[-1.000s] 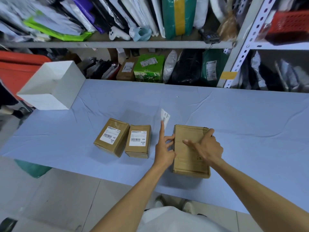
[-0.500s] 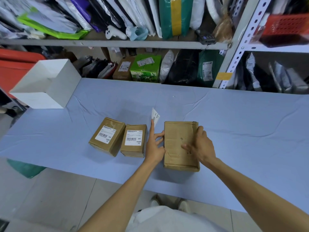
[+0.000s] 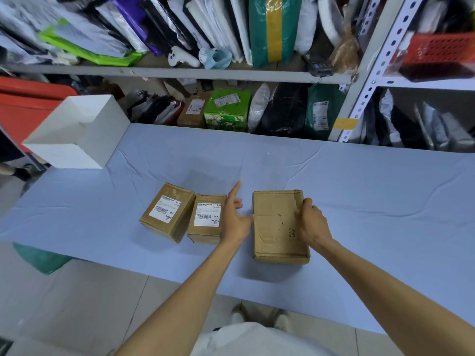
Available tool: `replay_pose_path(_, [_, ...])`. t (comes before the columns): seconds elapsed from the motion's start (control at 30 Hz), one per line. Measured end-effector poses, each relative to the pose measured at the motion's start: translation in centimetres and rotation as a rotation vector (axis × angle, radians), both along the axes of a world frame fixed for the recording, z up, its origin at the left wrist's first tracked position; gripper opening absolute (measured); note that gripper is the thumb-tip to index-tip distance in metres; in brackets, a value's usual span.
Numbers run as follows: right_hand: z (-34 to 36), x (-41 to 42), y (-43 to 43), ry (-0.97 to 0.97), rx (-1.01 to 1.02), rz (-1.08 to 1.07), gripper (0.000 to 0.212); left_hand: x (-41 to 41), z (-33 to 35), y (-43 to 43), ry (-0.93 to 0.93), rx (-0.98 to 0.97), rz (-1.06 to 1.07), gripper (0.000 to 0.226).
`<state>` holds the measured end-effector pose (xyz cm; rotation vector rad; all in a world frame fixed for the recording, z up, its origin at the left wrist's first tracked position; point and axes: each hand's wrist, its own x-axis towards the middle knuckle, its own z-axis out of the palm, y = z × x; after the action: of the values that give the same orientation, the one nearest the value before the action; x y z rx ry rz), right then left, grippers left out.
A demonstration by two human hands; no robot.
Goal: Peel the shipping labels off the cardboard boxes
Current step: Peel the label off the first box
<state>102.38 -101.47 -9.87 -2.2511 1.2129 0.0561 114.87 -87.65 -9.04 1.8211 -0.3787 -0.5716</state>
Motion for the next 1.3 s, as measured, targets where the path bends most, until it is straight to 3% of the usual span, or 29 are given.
replay_pose_path(0.13, [0.8,-0.1,-1.0,0.026,0.064,-0.010,0.022,1.1,0.6,-1.0,-0.141,0.055,0.035,0.064])
replay_pose_path(0.27, [2.4,0.8,-1.7,0.009,-0.053,0.141,0.029,1.4,1.4,-1.8,-0.138,-0.047,-0.033,0.051])
replay_pose_path(0.43, [3.7,2.5,0.3,-0.420,0.046,0.157,0.057,0.6,2.5,-2.6,-0.014,-0.173,-0.049,0.050])
replay_pose_path(0.63, [4.3,3.5,1.0,-0.561,0.022,0.103,0.046,0.5,2.6,-2.6,0.078,-0.245,-0.042,0.050])
replay_pose_path(0.77, [4.3,3.0,0.2,-0.491,0.004,0.151,0.049,0.9,2.6,-2.4,0.162,-0.256,-0.065,0.045])
replay_pose_path(0.87, [4.4,2.8,0.1,-0.531,0.111,0.130,0.054,1.1,2.4,-2.3,0.221,-0.249,-0.069,0.037])
replay_pose_path(0.97, [4.6,2.7,0.1,-0.512,0.123,0.136,0.042,0.9,2.2,-2.1,0.257,-0.216,-0.058,0.029])
replay_pose_path(1.1, [4.7,2.6,0.0,-0.473,0.028,0.200,0.009,0.5,1.9,-2.0,0.217,-0.198,-0.035,0.018])
replay_pose_path(1.23, [4.7,2.8,0.2,-0.426,-0.018,0.235,0.010,0.6,1.9,-2.0,0.134,-0.171,-0.028,0.015])
replay_pose_path(1.3, [4.8,2.8,0.3,-0.456,0.070,0.200,0.009,0.6,2.0,-2.0,0.093,-0.156,-0.009,0.014])
